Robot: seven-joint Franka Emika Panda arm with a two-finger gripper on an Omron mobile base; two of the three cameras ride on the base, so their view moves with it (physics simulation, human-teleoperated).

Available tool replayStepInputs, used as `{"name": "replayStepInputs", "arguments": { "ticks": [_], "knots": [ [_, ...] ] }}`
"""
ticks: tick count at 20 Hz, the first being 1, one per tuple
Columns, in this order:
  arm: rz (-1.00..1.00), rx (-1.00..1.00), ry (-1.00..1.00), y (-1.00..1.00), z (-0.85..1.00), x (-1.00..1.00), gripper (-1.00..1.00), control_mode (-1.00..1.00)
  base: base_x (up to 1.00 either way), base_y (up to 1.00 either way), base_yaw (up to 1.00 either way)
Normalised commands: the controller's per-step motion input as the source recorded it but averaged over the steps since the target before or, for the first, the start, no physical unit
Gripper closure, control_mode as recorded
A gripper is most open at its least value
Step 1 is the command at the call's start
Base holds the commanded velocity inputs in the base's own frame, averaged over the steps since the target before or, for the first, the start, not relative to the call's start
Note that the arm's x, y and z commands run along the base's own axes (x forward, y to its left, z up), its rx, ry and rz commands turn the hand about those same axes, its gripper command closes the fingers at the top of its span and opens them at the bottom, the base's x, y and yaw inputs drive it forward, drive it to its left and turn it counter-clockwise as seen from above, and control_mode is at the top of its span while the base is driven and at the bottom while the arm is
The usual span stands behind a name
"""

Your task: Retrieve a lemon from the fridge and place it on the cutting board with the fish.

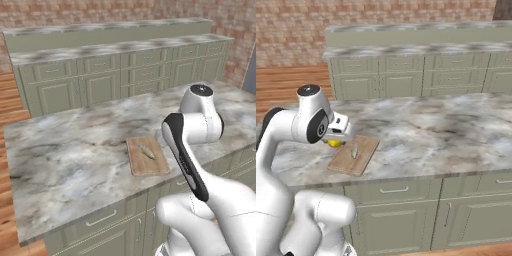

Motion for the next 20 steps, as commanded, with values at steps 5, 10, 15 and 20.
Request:
{"name": "replayStepInputs", "arguments": {
  "ticks": [5, 10, 15, 20],
  "knots": [
    [0.01, 0.00, 0.00, 0.07, -0.44, 0.97, 1.00, -1.00, 0.00, 0.00, 0.00],
    [0.00, -0.01, 0.02, 0.00, -0.44, 0.74, 1.00, -1.00, 0.00, 0.00, 0.00],
    [0.00, -0.03, 0.03, 0.00, -0.58, 0.93, 1.00, -1.00, 0.00, 0.00, 0.00],
    [-0.05, -0.03, 0.10, 0.00, -0.28, 0.57, 1.00, -1.00, 0.00, 0.00, 0.00]
  ]
}}
